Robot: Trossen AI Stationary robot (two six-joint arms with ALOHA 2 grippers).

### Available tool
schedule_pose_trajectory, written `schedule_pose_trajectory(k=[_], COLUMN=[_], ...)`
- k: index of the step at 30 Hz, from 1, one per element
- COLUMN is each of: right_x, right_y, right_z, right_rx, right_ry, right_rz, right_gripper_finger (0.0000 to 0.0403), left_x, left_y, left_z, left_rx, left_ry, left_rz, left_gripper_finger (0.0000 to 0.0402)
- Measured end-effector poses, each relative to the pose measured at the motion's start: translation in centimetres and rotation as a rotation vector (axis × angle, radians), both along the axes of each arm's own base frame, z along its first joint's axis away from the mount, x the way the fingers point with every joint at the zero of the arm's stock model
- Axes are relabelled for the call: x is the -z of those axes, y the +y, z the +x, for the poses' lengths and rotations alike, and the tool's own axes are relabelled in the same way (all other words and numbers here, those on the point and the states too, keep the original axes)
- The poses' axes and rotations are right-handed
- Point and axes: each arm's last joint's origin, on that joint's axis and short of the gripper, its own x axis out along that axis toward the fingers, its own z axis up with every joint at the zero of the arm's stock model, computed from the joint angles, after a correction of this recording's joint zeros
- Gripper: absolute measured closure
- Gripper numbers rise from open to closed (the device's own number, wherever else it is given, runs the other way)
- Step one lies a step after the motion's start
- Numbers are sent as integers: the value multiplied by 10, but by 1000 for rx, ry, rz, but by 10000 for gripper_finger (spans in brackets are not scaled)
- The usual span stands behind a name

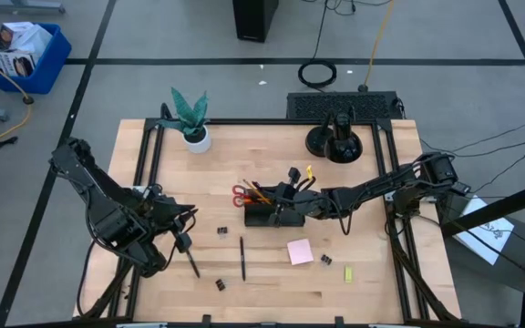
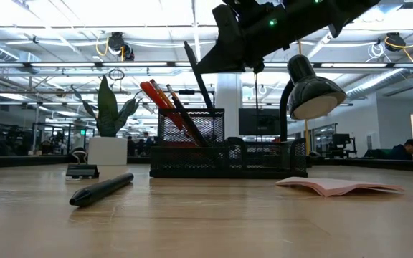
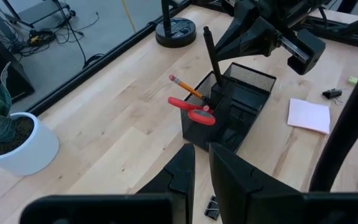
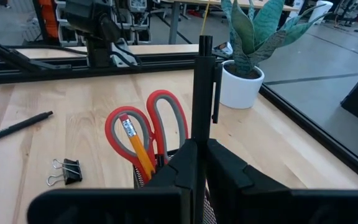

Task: Pick and place office supplies into organizer
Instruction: Put the right black pen into the desk organizer

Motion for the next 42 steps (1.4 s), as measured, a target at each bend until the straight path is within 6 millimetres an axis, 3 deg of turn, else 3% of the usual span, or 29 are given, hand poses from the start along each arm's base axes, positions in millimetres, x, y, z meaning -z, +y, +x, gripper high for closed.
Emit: schedule_pose_trajectory(k=[42], right_x=[27], right_y=[6], right_z=[-4], right_rx=[13], right_ry=[-16], right_rz=[91], right_gripper_finger=[385], left_x=[0], left_y=[0], left_z=[0], left_rx=[-1], left_ry=[-4], left_rz=[4], left_gripper_finger=[348])
